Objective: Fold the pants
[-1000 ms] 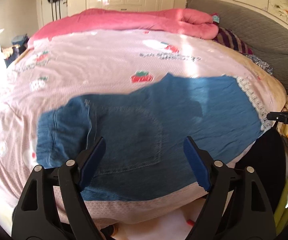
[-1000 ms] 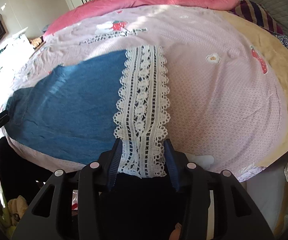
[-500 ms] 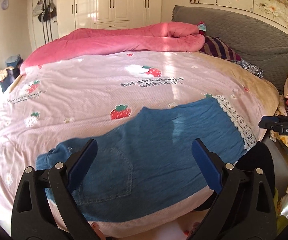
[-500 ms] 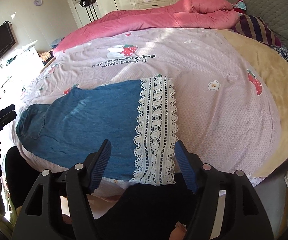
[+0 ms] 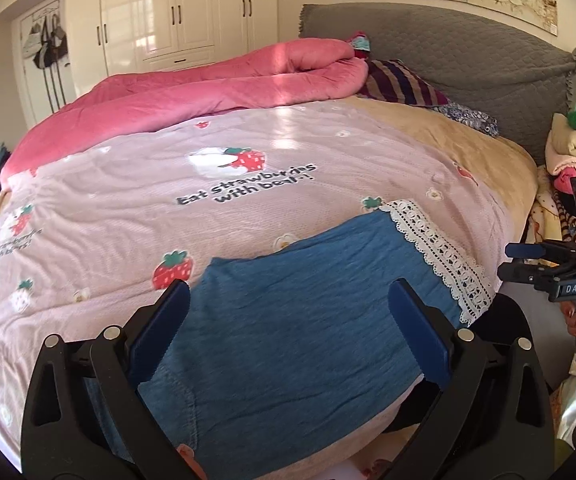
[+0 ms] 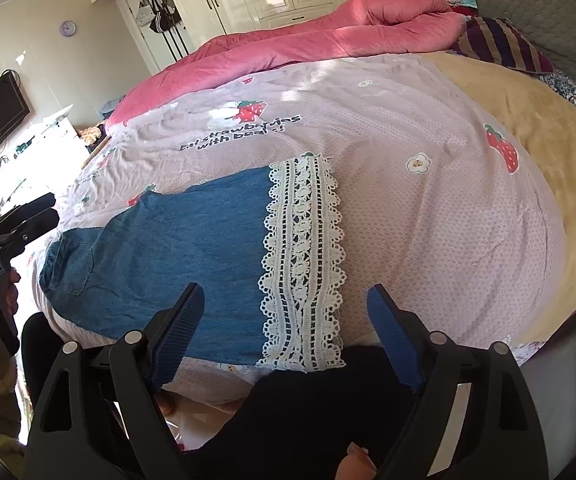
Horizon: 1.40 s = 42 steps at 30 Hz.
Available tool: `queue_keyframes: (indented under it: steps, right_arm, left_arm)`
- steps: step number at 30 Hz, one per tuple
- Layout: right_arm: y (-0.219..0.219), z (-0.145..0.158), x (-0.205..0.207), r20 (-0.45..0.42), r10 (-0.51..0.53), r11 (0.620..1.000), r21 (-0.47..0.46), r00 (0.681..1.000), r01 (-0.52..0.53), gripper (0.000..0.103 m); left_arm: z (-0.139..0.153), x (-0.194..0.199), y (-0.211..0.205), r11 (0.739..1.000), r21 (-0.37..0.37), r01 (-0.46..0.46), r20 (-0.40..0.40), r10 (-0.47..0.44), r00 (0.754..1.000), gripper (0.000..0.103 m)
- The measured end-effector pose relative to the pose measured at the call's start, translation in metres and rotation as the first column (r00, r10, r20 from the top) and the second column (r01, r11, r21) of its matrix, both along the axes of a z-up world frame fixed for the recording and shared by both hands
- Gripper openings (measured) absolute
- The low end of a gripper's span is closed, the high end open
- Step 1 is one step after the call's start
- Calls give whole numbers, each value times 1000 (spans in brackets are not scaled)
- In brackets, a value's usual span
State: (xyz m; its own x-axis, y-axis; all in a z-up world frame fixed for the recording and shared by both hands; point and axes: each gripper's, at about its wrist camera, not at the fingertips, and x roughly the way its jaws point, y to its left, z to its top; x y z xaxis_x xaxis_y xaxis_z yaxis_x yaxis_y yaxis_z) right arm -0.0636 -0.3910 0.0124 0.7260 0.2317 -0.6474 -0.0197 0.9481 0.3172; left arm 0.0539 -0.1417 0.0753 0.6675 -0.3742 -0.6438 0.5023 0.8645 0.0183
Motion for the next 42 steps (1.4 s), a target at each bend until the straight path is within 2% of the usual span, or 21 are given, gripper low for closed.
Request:
queue_keyframes:
  steps: [9, 19, 24, 29, 30, 31, 33, 35, 36, 38, 39, 41, 42]
  right_arm:
    - [-7, -19, 9, -32, -5, 1000, 29, 999, 6, 86]
    - [-6, -35, 22, -68, 9, 997, 78, 998, -4, 86]
    - [-4, -44, 28, -98, 22, 995, 100, 995, -13, 86]
    - [6, -50, 35, -125, 47, 997, 65, 991, -40, 85]
    - [8, -51, 37, -130, 55, 997, 67, 990, -46, 83]
    - [10, -53, 39, -136, 69, 996, 72, 988, -59, 72]
    - [16, -55, 40, -148, 62, 998, 36, 987, -57, 64]
    - [24, -56, 40, -144, 55, 998, -20, 988, -59, 48]
    - [25, -56, 40, -139, 57, 998, -24, 989, -60, 46]
    - [27, -54, 38, -120, 61, 997, -30, 991, -65, 33]
    - [28, -52, 36, -111, 60, 997, -35, 992, -64, 31]
    - [29, -50, 34, -91, 59, 997, -37, 994, -62, 25]
    - [28, -49, 33, -85, 57, 998, -33, 995, -60, 23]
  left_arm:
    - [-15, 22, -44, 996, 29, 86, -37, -85, 996, 93]
    - [-42, 78, -104, 972, 74, 223, -141, -211, 967, 93]
    - [-56, 107, -132, 953, 74, 295, -201, -275, 940, 93]
    - [-73, 132, -161, 917, 63, 393, -274, -363, 891, 93]
    - [-77, 136, -167, 907, 52, 417, -300, -384, 873, 93]
    - [-80, 139, -170, 903, 49, 427, -309, -393, 866, 93]
    - [-87, 143, -177, 886, 41, 463, -339, -423, 840, 93]
    - [-90, 146, -179, 883, 28, 469, -347, -432, 832, 93]
    - [-92, 148, -181, 877, 10, 481, -366, -444, 818, 93]
    - [-98, 152, -182, 869, -10, 495, -392, -459, 797, 93]
    - [-100, 152, -183, 869, -7, 496, -391, -458, 798, 93]
    - [-104, 154, -186, 859, -28, 512, -407, -478, 779, 92]
    - [-105, 154, -187, 852, -39, 522, -413, -489, 768, 88]
